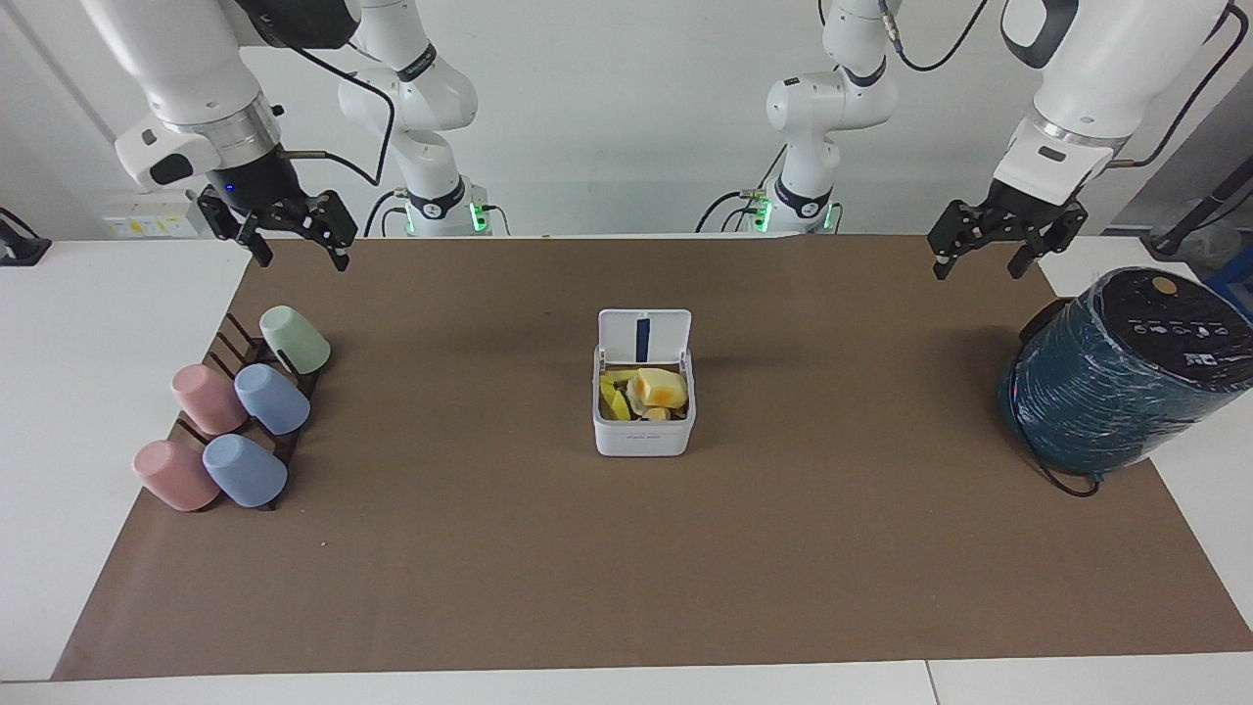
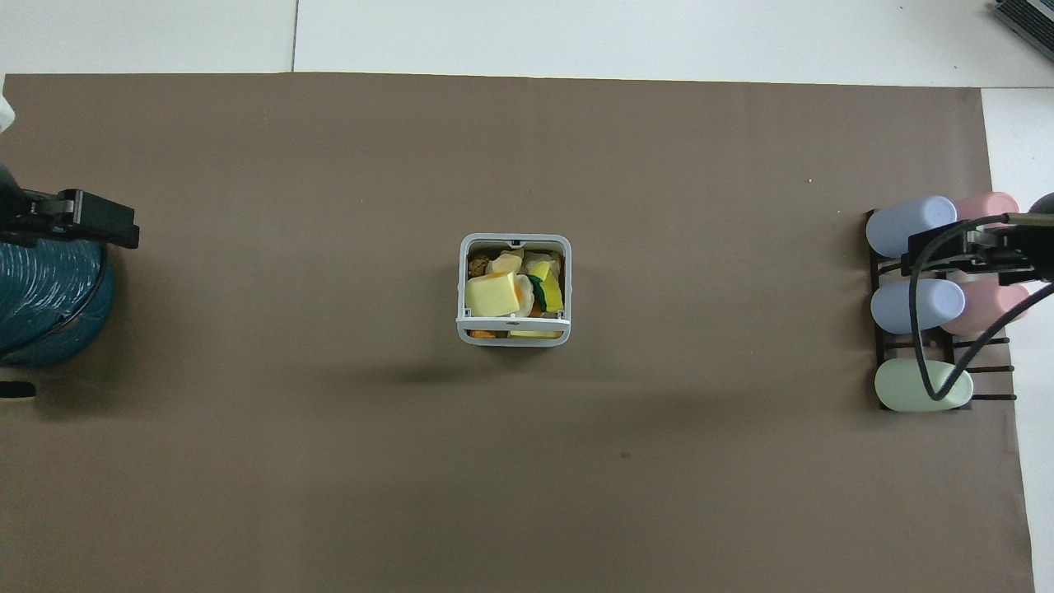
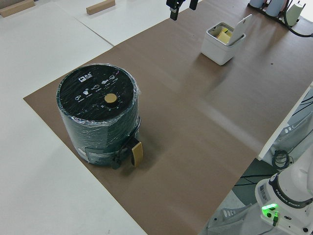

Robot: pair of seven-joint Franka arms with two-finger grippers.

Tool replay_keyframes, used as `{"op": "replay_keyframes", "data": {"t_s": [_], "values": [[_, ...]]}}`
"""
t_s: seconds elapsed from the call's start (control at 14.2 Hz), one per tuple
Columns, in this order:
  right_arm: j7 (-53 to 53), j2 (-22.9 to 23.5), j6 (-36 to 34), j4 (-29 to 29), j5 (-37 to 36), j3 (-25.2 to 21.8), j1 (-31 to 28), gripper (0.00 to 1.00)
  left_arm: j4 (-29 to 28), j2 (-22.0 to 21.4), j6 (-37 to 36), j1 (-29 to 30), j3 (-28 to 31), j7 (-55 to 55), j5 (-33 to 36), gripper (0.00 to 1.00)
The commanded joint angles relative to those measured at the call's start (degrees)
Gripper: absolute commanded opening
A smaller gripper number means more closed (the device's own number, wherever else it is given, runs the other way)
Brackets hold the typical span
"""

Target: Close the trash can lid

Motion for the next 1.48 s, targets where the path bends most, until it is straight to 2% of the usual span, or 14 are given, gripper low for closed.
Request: {"op": "replay_keyframes", "data": {"t_s": [0.0, 0.35, 0.56, 0.71, 0.85, 0.92, 1.13, 1.41], "values": [[-1.6, -1.3, -0.4, -1.4, -0.1, 0.0, -0.1, 1.0, -0.9, -0.8, 0.5, 0.1, -0.2, 0.8, 0.8, 1.0], [-1.6, -1.3, -0.3, -1.4, -0.1, 0.0, -0.1, 1.0, -3.1, -1.7, 1.7, -0.6, -0.6, -0.4, 0.8, 1.0], [-1.6, -1.3, -0.3, -1.4, -0.1, 0.0, -0.1, 1.0, -7.8, -4.0, 5.2, -4.2, -0.6, -8.0, 0.7, 1.0], [-1.6, -1.3, -0.3, -1.4, -0.1, 0.0, -0.1, 1.0, -10.6, -5.5, 6.6, -6.8, -0.6, -13.8, 0.7, 0.77], [-1.6, -1.3, -0.3, -1.4, -0.1, 0.0, -0.1, 1.0, -13.5, -7.0, 6.7, -9.1, -0.6, -20.4, -0.7, 0.5], [-1.6, -1.3, -0.3, -1.4, -0.1, 0.0, -0.1, 1.0, -15.8, -8.1, 7.5, -10.8, -0.6, -23.8, -1.0, 0.42], [-1.6, -1.3, -0.3, -1.4, -0.1, 0.0, -0.1, 1.0, -22.3, -10.9, 14.0, -15.8, -0.6, -32.6, -1.3, 0.28], [-1.6, -1.3, -0.3, -1.4, -0.1, 0.0, -0.1, 1.0, -28.1, -13.5, 19.9, -19.8, -0.6, -40.7, -6.3, 0.09]]}}
